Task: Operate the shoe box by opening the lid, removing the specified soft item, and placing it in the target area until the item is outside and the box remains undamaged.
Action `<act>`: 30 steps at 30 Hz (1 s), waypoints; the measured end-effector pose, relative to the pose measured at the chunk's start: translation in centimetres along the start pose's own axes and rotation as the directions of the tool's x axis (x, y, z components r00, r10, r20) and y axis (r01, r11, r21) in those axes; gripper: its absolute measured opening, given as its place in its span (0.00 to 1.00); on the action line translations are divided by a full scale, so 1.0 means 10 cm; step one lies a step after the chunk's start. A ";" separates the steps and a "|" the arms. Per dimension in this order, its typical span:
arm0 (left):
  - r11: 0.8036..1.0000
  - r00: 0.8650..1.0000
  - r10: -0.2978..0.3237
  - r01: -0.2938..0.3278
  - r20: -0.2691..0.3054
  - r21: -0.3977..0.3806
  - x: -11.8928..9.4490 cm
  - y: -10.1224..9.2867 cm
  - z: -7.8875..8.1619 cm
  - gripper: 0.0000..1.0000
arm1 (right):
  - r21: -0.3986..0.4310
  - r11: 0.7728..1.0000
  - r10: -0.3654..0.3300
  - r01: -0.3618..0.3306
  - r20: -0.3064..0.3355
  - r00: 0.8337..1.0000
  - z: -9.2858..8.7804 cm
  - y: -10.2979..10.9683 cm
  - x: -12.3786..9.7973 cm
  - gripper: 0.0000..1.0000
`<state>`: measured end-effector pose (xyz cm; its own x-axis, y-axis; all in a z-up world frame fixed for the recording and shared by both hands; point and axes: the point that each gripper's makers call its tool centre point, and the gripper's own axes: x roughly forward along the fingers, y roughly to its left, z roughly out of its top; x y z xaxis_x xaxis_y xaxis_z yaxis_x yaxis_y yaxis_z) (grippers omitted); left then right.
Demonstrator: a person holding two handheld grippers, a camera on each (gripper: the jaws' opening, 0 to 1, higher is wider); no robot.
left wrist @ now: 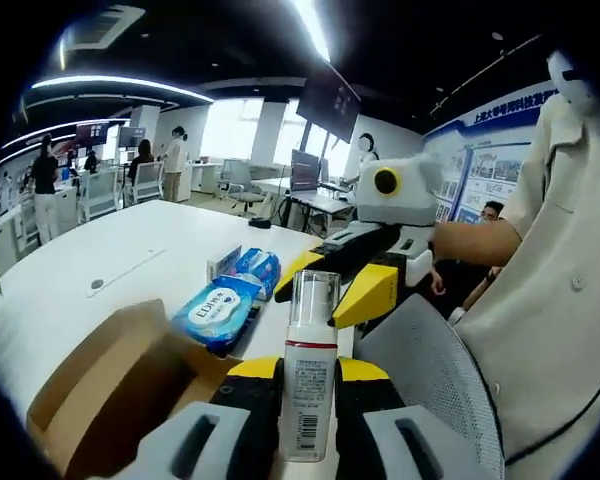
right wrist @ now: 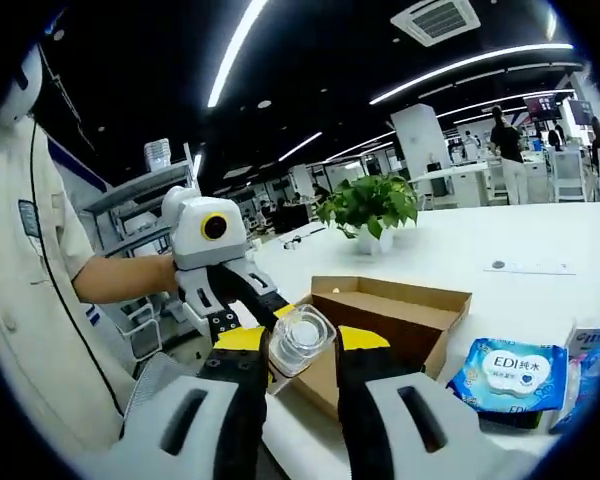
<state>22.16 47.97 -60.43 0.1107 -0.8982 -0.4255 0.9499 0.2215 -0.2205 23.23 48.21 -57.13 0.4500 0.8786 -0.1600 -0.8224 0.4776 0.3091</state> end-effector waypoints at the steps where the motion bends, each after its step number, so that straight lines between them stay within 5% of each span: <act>1: 1.000 1.000 0.003 -0.003 -0.005 0.003 0.00 0.01 -0.02 0.19 | -0.001 1.000 -0.001 0.001 -0.008 1.000 -0.02 0.00 0.01 0.23; 20: 0.997 0.999 0.049 -0.048 -0.018 0.065 0.09 0.09 -0.04 0.20 | -0.059 0.998 -0.019 0.015 -0.056 0.998 -0.02 -0.05 0.05 0.19; 30: 0.991 0.993 0.119 -0.117 -0.027 0.069 0.01 0.25 -0.10 0.31 | -0.097 0.994 -0.046 0.040 -0.064 0.997 0.05 -0.22 0.06 0.19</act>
<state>24.26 48.87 -61.92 0.2149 -0.8550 -0.4720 0.9483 0.2983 -0.1086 25.52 47.64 -57.43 0.4645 0.8542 -0.2337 -0.8337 0.5107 0.2099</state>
